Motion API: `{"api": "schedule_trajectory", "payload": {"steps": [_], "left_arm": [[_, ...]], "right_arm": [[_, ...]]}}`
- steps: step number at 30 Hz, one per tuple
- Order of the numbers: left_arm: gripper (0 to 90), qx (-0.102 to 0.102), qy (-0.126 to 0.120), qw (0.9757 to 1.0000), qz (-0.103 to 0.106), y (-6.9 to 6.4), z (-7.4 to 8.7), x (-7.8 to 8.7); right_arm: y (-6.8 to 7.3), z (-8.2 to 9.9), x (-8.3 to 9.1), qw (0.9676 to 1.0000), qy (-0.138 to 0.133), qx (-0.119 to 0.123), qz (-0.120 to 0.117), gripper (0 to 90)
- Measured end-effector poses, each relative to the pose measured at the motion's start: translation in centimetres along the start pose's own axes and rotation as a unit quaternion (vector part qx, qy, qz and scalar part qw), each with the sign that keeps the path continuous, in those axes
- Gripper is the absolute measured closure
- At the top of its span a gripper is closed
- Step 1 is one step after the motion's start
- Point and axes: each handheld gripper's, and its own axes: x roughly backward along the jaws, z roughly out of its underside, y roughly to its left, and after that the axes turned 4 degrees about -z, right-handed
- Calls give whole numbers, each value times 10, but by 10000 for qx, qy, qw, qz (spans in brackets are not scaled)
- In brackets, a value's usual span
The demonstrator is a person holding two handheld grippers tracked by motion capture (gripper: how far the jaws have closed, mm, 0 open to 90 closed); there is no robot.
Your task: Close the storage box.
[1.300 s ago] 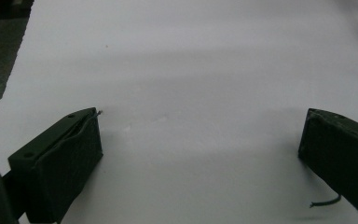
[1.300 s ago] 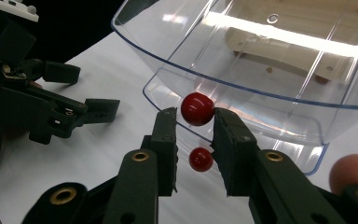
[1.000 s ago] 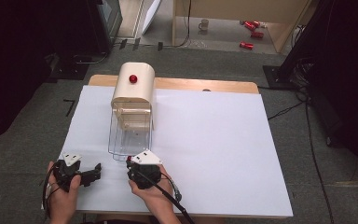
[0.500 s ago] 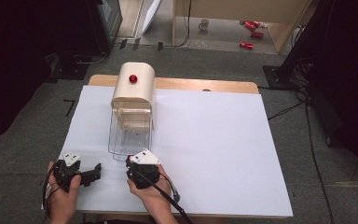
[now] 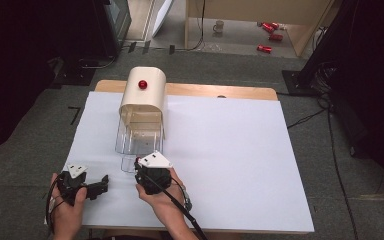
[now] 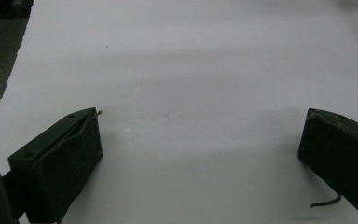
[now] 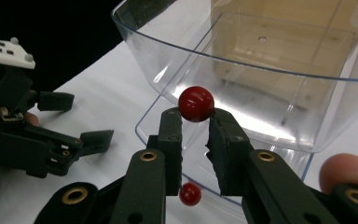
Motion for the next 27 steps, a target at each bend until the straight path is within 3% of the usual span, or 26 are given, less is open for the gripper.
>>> {"api": "schedule_trajectory", "payload": {"steps": [10,27], "left_arm": [[0,0,1,10000,1,0,0,0],[0,9,-12,10000,-1,0,0,0]], "right_arm": [[-7,-18,0,10000,-39,-6,38,769],[-19,-42,-15,9999,9,-16,113,770]]}}
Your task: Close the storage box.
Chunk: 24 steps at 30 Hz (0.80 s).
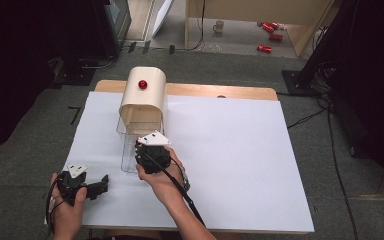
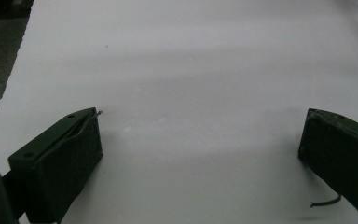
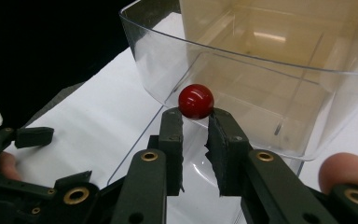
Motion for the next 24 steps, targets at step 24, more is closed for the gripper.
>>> {"api": "schedule_trajectory", "payload": {"steps": [24], "left_arm": [[0,-5,9,10000,-3,0,0,0]], "right_arm": [[-27,-25,-30,9998,27,-90,160,761]]}}
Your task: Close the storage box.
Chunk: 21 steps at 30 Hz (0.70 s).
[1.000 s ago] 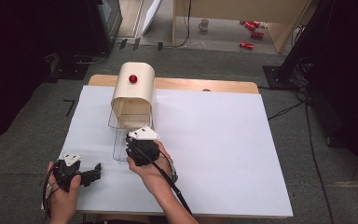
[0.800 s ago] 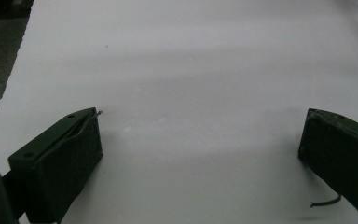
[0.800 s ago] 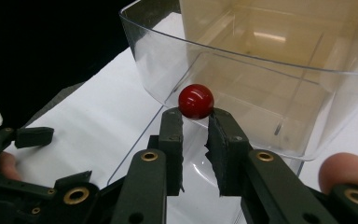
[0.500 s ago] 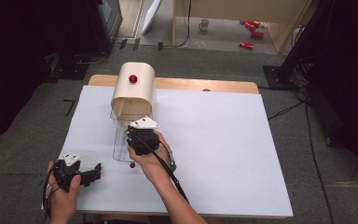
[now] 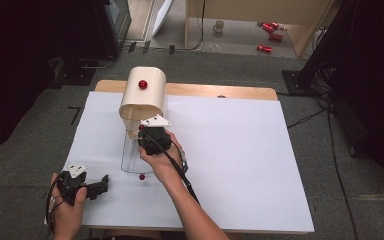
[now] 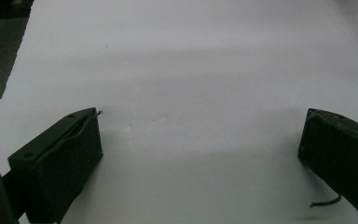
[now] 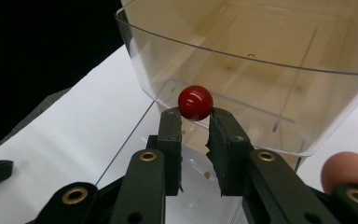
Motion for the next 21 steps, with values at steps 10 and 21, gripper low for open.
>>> {"api": "schedule_trajectory", "payload": {"steps": [10,21], "left_arm": [[0,-3,3,10000,-1,0,0,0],[0,-7,6,10000,-3,0,0,0]], "right_arm": [[-4,-6,-6,10000,38,8,-30,756],[0,7,3,9995,236,65,-214,145]]}}
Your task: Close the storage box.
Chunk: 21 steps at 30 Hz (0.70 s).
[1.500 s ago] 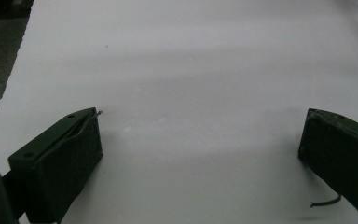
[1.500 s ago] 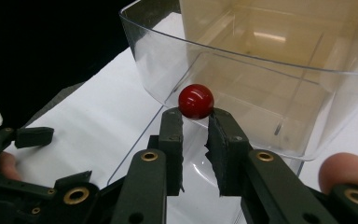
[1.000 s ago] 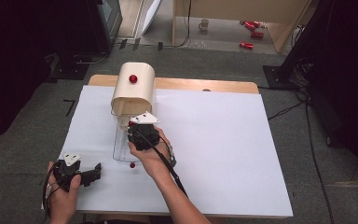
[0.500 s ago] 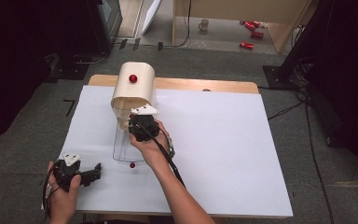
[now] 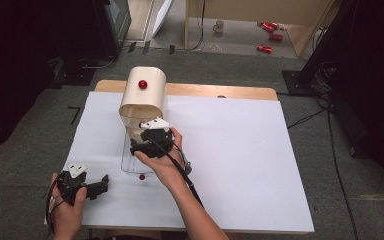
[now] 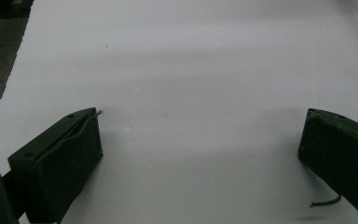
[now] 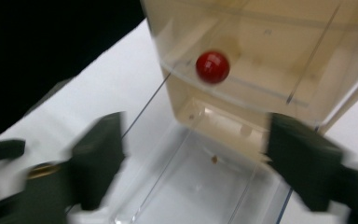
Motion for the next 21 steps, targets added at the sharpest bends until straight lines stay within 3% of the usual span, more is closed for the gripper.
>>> {"api": "schedule_trajectory", "payload": {"steps": [2,3,12,21], "left_arm": [[0,0,0,10000,-1,0,0,0],[0,-1,1,10000,-1,0,0,0],[0,-25,27,10000,1,0,0,0],[0,34,6,10000,-21,-1,-1,-1]], "right_arm": [[3,3,2,9999,95,44,23,12],[5,4,3,9998,148,72,69,0],[16,23,16,9996,135,112,230,0],[23,44,30,9996,118,99,226,0]]}}
